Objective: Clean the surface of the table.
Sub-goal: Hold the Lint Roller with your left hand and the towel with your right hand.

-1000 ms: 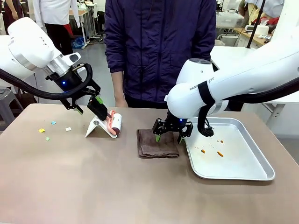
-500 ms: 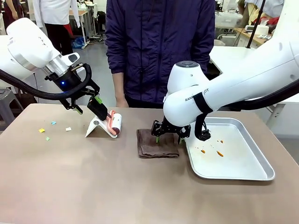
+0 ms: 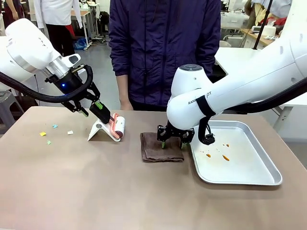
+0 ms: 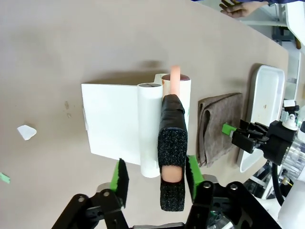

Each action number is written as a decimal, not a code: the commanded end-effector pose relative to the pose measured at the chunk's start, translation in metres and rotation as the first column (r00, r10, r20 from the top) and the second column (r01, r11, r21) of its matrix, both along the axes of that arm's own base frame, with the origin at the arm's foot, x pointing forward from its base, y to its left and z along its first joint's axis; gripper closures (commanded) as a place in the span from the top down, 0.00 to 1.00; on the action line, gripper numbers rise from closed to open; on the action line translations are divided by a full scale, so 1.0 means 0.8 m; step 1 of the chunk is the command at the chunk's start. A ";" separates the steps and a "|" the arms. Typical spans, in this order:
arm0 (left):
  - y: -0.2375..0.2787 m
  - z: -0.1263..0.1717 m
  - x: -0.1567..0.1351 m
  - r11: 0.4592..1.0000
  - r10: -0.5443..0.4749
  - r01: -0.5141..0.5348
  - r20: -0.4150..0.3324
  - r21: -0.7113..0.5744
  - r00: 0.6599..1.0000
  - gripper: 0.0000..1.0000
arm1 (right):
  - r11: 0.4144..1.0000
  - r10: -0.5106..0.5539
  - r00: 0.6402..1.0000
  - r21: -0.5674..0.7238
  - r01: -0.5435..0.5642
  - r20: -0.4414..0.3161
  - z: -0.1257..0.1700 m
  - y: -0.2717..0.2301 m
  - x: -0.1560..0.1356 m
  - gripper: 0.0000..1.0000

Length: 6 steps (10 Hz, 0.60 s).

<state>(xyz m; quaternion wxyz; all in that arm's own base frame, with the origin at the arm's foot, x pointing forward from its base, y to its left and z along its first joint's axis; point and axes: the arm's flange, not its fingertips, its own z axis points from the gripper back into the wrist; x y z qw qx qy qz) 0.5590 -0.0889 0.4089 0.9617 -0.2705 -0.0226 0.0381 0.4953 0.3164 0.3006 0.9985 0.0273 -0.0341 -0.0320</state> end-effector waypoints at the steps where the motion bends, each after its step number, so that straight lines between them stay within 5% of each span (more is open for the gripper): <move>1: 0.002 -0.002 0.002 0.999 -0.010 0.011 0.029 -0.030 1.000 0.00 | 1.000 -0.007 1.000 0.025 0.007 -0.004 0.000 0.005 0.005 0.00; 6: 0.002 -0.002 0.003 0.999 -0.004 0.005 0.035 -0.032 0.999 0.00 | 0.999 0.003 1.000 0.037 -0.002 -0.023 -0.004 0.004 0.006 0.00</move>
